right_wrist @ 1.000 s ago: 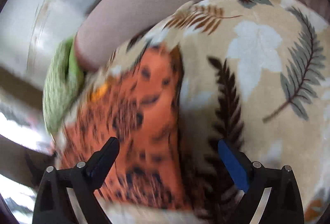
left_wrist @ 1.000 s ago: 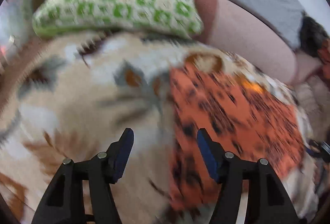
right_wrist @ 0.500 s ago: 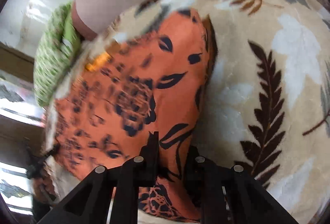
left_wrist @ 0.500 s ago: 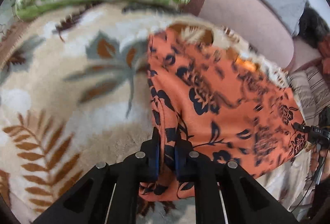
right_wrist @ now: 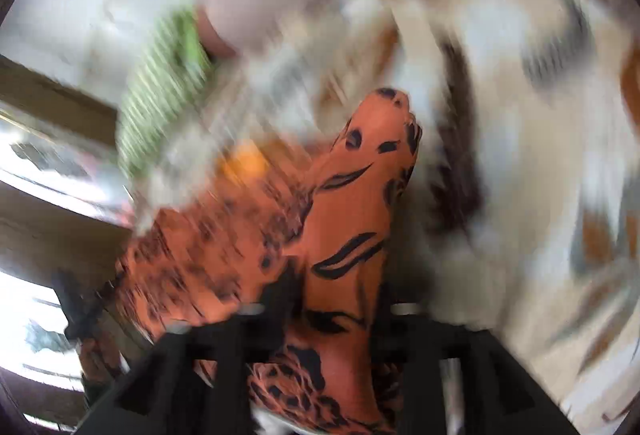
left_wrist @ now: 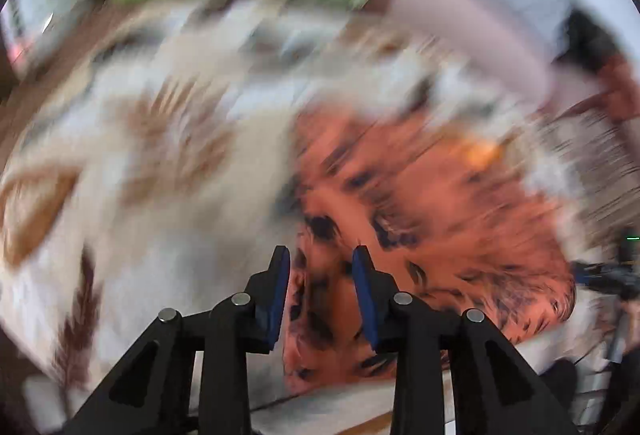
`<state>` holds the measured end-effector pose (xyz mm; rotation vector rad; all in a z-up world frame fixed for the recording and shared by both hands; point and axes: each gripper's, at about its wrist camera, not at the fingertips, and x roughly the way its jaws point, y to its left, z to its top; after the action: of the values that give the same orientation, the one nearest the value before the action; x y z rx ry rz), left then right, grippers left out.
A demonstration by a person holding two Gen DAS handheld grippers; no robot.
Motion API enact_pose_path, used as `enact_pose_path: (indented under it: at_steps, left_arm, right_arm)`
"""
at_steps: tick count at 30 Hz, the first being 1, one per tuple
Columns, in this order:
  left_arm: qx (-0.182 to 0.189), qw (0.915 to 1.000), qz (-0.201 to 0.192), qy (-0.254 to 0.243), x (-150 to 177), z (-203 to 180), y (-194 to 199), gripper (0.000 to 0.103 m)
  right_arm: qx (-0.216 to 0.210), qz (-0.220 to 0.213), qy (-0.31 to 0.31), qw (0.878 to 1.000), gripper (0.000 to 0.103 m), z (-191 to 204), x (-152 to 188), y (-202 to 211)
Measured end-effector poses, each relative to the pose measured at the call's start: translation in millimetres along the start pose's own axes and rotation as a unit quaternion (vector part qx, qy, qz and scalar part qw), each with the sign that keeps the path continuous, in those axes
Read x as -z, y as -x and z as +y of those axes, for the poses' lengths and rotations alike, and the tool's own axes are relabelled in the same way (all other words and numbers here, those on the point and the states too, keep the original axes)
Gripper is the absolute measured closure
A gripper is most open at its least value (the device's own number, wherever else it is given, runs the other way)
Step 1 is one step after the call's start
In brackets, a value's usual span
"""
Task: Fold small clothes
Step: 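Release the hem and smooth the folded shirt with both grippers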
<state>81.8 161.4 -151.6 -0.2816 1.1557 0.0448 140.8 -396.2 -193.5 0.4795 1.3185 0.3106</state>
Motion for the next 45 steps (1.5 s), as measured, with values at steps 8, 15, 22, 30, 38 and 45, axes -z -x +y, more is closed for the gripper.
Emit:
enact_pose_path:
  at_steps: [8,15,22,30,38,45]
  left_arm:
    - [0.034,0.9931,-0.104,-0.041,-10.3,-35.4,58.9,0.059]
    - [0.011,0.9909,-0.048,-0.125,1.1,-86.6,-22.3,0.058]
    - [0.009,0.9853,-0.107,-0.133,10.3,-88.2,7.8,0.028]
    - [-0.003,0.9924,-0.094,-0.079,14.2,-71.5,9.6,0.026]
    - [-0.031,0.9955,-0.038,-0.081,51.1,-57.1,-23.1,0.024]
    - [0.04,0.988,-0.119,-0.09,60.5,-65.0,33.5,0.024]
  right_arm:
    - [-0.072,-0.139,-0.019,0.987,0.029,5.4,-18.6,65.8]
    - [-0.115,-0.08,0.011,0.99,0.027,18.9,-76.5,-31.1]
    - [-0.203,-0.127,-0.059,0.969,0.019,6.0,-82.8,-19.7]
    - [-0.125,-0.145,-0.054,0.98,0.018,29.7,-88.1,-8.1]
    - [-0.099,-0.018,0.0,0.995,0.017,78.9,-34.1,-70.9]
    - [-0.115,-0.039,0.044,0.992,0.018,161.0,-48.8,-50.0]
